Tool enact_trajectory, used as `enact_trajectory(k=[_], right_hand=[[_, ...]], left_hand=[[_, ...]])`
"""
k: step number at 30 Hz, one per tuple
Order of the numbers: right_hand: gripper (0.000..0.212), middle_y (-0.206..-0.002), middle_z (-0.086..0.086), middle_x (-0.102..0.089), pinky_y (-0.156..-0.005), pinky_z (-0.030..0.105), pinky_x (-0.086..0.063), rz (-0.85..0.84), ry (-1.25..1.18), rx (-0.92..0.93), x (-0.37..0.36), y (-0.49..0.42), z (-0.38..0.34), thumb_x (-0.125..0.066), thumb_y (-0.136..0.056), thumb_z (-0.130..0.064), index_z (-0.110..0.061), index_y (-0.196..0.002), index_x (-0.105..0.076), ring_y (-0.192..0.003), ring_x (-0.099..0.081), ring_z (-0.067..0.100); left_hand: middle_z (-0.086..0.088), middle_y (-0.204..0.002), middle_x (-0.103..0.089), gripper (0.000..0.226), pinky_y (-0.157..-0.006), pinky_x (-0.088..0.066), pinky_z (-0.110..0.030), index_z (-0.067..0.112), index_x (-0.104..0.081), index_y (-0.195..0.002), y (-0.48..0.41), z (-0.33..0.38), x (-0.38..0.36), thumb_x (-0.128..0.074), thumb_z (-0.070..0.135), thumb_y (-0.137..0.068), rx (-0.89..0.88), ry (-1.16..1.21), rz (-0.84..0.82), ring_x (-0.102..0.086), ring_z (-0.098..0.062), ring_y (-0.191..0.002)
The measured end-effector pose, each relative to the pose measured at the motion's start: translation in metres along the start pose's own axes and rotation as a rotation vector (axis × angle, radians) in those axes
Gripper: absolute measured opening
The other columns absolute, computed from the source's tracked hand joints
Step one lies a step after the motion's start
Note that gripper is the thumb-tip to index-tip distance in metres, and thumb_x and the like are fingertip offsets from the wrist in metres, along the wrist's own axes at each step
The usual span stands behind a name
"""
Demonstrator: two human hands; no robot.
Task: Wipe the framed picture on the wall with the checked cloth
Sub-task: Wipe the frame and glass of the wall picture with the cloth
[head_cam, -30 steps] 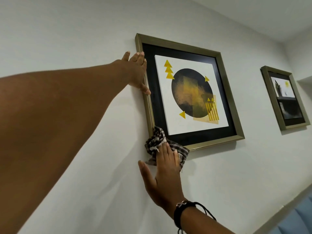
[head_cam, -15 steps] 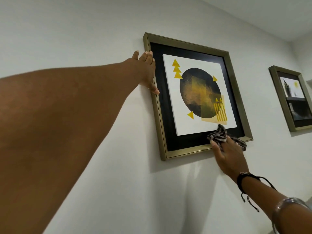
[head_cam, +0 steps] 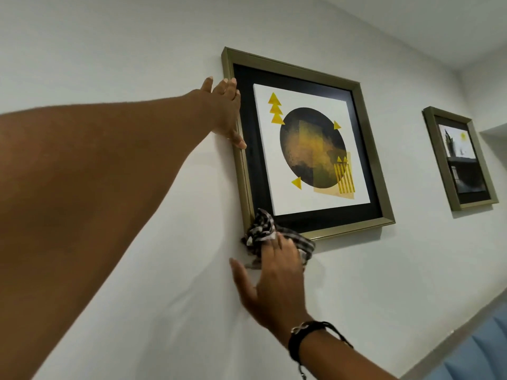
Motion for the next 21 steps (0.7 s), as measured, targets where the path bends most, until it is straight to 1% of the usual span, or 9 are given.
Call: enact_trajectory(k=[2, 3, 7, 10, 13, 15, 16, 18, 21], right_hand=[[0.08, -0.129, 0.009, -0.061, -0.109, 0.042, -0.037, 0.03, -0.071, -0.026, 0.003, 0.002, -0.013, -0.024, -0.089, -0.072, -0.01, -0.129, -0.056, -0.124, -0.05, 0.026], [0.081, -0.13, 0.006, -0.06, -0.109, 0.04, -0.036, 0.041, -0.125, -0.048, 0.003, 0.001, -0.017, -0.022, -0.088, -0.073, -0.012, -0.131, -0.054, -0.126, -0.049, 0.023], [0.083, -0.148, -0.001, -0.048, -0.117, 0.038, -0.028, 0.064, -0.301, -0.069, 0.0, -0.002, -0.018, -0.017, -0.087, -0.073, -0.017, -0.144, -0.042, -0.141, -0.036, 0.014], [0.081, -0.156, 0.004, -0.039, -0.122, 0.042, -0.02, 0.036, -0.232, 0.083, -0.006, 0.001, -0.014, -0.026, -0.09, -0.067, -0.012, -0.149, -0.036, -0.148, -0.028, 0.018], [0.073, -0.156, 0.009, -0.039, -0.12, 0.045, -0.024, 0.039, -0.12, 0.29, -0.009, 0.007, 0.015, -0.04, -0.092, -0.055, -0.008, -0.147, -0.04, -0.147, -0.031, 0.025], [0.071, -0.155, 0.013, -0.04, -0.119, 0.045, -0.026, 0.074, -0.077, 0.35, -0.006, 0.004, 0.045, -0.044, -0.091, -0.051, -0.005, -0.145, -0.043, -0.146, -0.032, 0.027], [0.071, -0.152, 0.015, -0.042, -0.119, 0.044, -0.026, 0.1, -0.047, 0.336, -0.005, -0.001, 0.062, -0.046, -0.091, -0.05, -0.003, -0.143, -0.045, -0.144, -0.035, 0.028], [0.07, -0.144, 0.019, -0.051, -0.115, 0.047, -0.032, 0.124, 0.014, 0.212, 0.0, -0.015, 0.105, -0.047, -0.09, -0.052, 0.001, -0.136, -0.053, -0.136, -0.044, 0.034], [0.065, -0.133, 0.015, -0.058, -0.104, 0.048, -0.041, 0.117, 0.073, -0.028, 0.012, -0.032, 0.163, -0.044, -0.089, -0.057, -0.007, -0.127, -0.058, -0.122, -0.052, 0.037]], left_hand=[[-0.016, -0.165, 0.017, 0.126, -0.122, 0.006, -0.053, 0.006, 0.007, -0.156, -0.003, 0.0, -0.002, -0.056, 0.077, -0.074, 0.005, -0.001, -0.006, 0.016, -0.031, -0.152], [-0.015, -0.165, 0.017, 0.126, -0.121, 0.006, -0.053, 0.006, 0.008, -0.156, -0.003, -0.001, -0.003, -0.056, 0.077, -0.074, 0.005, 0.003, -0.005, 0.016, -0.031, -0.152], [-0.016, -0.165, 0.015, 0.125, -0.121, 0.006, -0.054, 0.007, 0.006, -0.156, -0.005, 0.0, -0.002, -0.056, 0.078, -0.074, -0.002, -0.013, 0.009, 0.014, -0.032, -0.152], [-0.016, -0.165, 0.013, 0.126, -0.12, 0.007, -0.055, 0.006, 0.005, -0.157, -0.006, 0.001, 0.001, -0.055, 0.079, -0.073, 0.004, -0.042, 0.009, 0.013, -0.032, -0.152], [-0.017, -0.165, 0.012, 0.127, -0.12, 0.008, -0.055, 0.006, 0.005, -0.156, -0.005, 0.003, 0.002, -0.054, 0.08, -0.072, 0.001, -0.058, 0.002, 0.014, -0.033, -0.152], [-0.017, -0.165, 0.011, 0.127, -0.12, 0.007, -0.055, 0.006, 0.005, -0.156, -0.004, 0.001, 0.0, -0.055, 0.079, -0.073, 0.015, -0.059, 0.003, 0.013, -0.032, -0.152], [-0.016, -0.165, 0.012, 0.127, -0.12, 0.008, -0.055, 0.006, 0.005, -0.156, -0.003, -0.001, 0.0, -0.056, 0.079, -0.073, 0.019, -0.049, 0.007, 0.013, -0.032, -0.152], [-0.016, -0.165, 0.012, 0.127, -0.12, 0.008, -0.055, 0.006, 0.005, -0.156, -0.003, 0.0, 0.001, -0.057, 0.078, -0.073, 0.013, -0.027, 0.02, 0.013, -0.032, -0.152], [-0.016, -0.165, 0.012, 0.126, -0.119, 0.009, -0.057, 0.005, 0.004, -0.156, -0.002, 0.001, 0.002, -0.055, 0.079, -0.073, 0.012, -0.034, 0.027, 0.013, -0.031, -0.153]])
Point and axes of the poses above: each hand's wrist, its own y-axis away from the middle knuckle, its own x-axis out of the back of the hand, z = x × y, the point moved 10 cm from there along -y, towards the middle knuckle
